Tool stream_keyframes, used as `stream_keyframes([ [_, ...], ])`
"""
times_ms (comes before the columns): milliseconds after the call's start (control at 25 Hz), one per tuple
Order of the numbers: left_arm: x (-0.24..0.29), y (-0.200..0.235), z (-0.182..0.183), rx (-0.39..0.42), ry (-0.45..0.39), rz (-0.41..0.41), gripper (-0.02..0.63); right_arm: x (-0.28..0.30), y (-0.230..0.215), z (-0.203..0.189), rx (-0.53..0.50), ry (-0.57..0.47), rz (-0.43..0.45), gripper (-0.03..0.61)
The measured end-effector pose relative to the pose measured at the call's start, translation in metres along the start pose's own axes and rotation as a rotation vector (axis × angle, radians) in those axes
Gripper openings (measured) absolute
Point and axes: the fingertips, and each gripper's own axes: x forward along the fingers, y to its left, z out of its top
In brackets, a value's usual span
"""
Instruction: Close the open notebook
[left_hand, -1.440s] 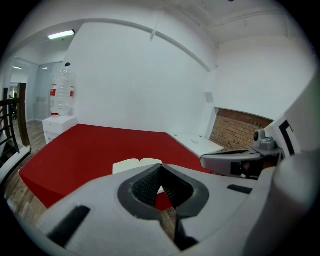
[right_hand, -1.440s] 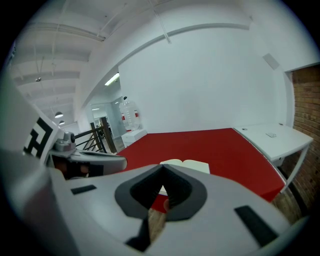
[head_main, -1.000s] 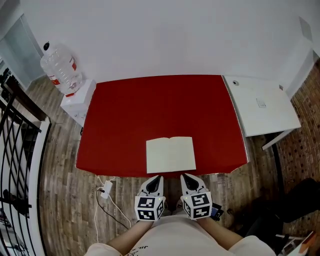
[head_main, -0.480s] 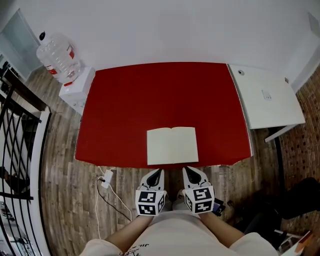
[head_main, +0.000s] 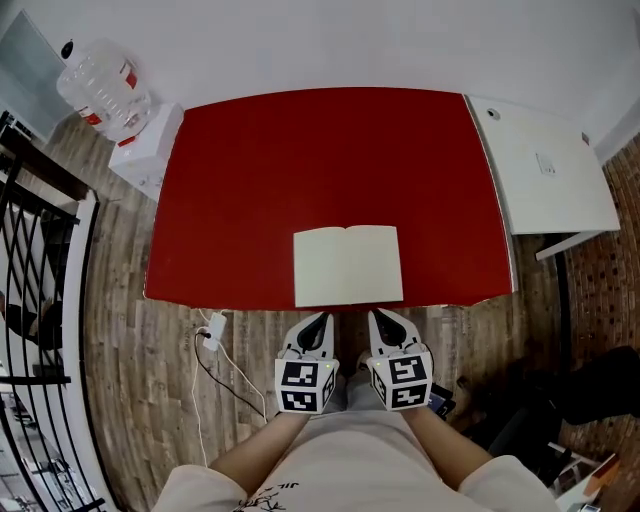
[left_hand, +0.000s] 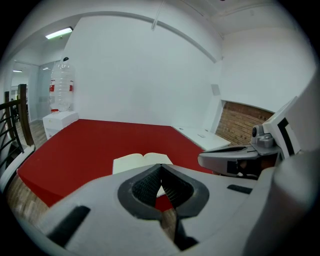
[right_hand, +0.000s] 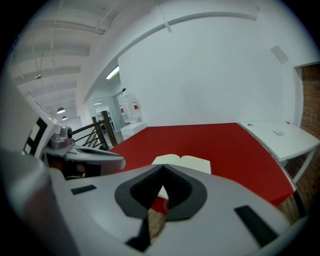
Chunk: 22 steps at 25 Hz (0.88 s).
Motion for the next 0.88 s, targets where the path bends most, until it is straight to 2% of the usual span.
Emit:
stream_keyframes([
  [640, 0.034, 0.046, -0.047, -0.050, 0.040, 0.046, 0.006, 0.039, -0.010, -0.032, 0.008, 0.035, -0.017, 0.005],
  [880, 0.048, 0.057, -0.075, -0.068, 0.073, 0.053, 0.006, 0.055, -0.008, -0.042, 0.011, 0.036, -0.007, 0.005],
])
